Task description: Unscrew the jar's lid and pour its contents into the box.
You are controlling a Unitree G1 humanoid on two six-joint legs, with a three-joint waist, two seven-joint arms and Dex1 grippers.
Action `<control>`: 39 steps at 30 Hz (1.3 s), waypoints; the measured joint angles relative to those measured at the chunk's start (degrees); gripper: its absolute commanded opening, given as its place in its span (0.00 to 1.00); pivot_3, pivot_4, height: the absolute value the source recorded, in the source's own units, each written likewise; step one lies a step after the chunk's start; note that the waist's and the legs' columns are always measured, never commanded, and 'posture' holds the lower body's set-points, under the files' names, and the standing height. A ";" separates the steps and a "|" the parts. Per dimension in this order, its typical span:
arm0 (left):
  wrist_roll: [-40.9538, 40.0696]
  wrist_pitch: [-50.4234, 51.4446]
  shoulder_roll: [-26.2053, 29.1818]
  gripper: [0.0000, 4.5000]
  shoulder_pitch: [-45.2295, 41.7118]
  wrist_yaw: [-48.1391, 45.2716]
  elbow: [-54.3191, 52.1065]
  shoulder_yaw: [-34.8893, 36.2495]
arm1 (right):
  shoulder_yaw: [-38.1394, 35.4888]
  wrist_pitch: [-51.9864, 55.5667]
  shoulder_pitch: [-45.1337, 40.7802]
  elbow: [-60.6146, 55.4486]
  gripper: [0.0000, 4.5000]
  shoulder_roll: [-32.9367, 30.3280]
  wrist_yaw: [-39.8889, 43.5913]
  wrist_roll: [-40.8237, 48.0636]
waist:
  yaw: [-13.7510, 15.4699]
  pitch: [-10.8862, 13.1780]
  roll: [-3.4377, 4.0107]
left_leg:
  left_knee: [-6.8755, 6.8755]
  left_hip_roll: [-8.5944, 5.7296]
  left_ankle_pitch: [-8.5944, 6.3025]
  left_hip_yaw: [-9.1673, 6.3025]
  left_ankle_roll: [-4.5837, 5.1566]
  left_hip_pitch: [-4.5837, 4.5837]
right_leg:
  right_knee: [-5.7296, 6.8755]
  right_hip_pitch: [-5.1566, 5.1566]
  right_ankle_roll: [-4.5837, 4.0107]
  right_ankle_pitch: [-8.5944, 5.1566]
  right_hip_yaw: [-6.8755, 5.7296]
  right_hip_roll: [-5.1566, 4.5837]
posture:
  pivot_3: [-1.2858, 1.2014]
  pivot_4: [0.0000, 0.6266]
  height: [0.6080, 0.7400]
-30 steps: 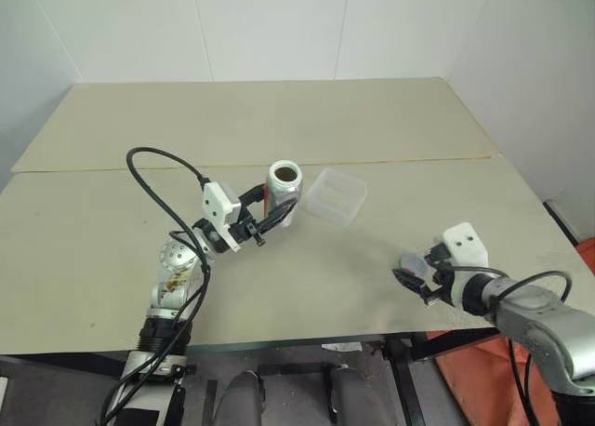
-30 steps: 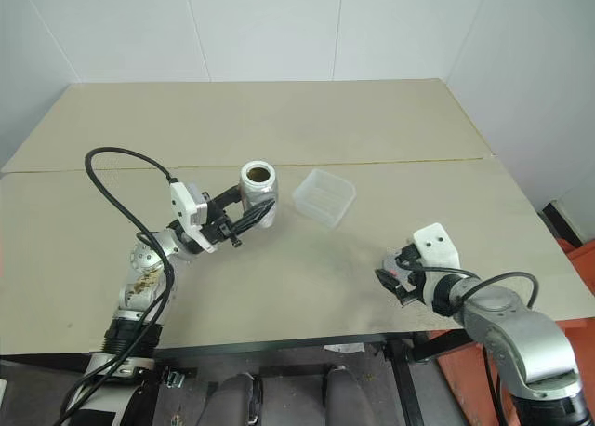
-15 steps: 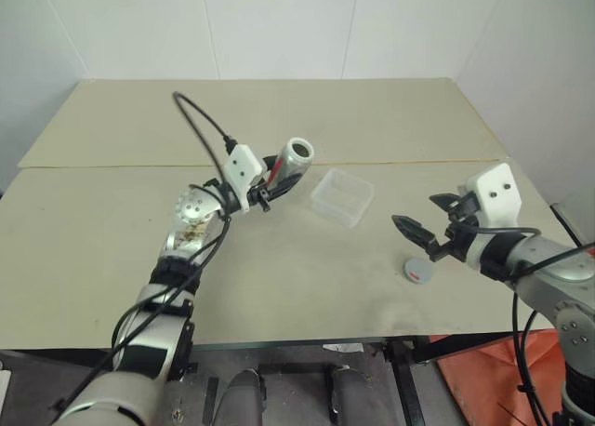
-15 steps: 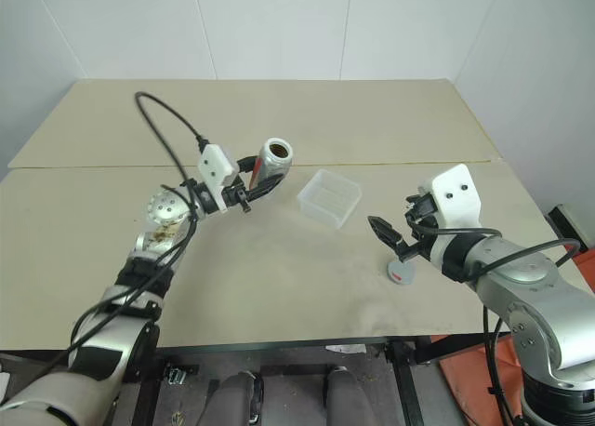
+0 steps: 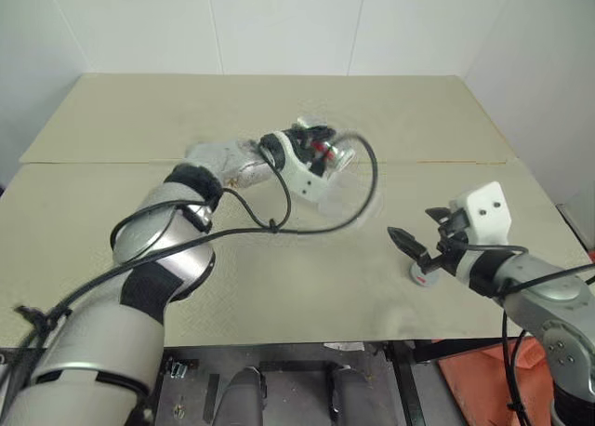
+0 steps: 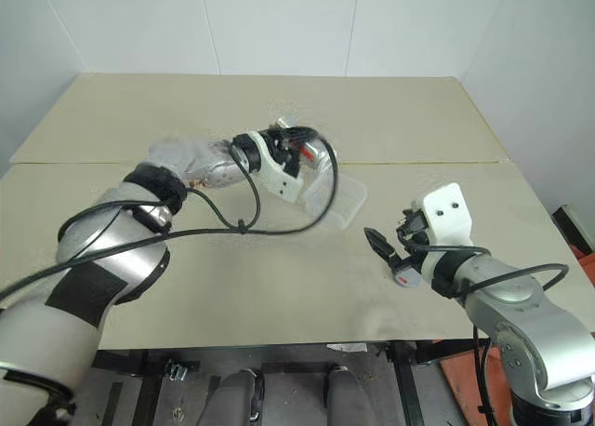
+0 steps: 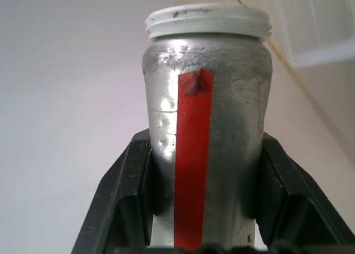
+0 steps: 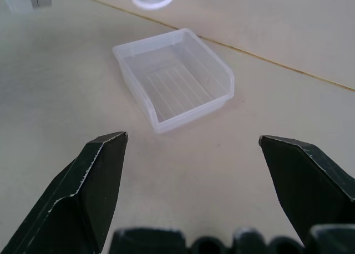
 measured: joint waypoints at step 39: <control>-78.60 26.12 -7.22 0.44 20.83 -58.10 -9.83 75.39 | 3.25 -2.20 -0.25 0.99 0.99 2.29 -1.83 -1.82 | -0.83 -0.03 0.04 | 0.58 0.04 0.04 0.04 0.05 0.67 | 0.96 0.40 -0.18 0.12 0.10 0.05 | 0.52 0.24 1.00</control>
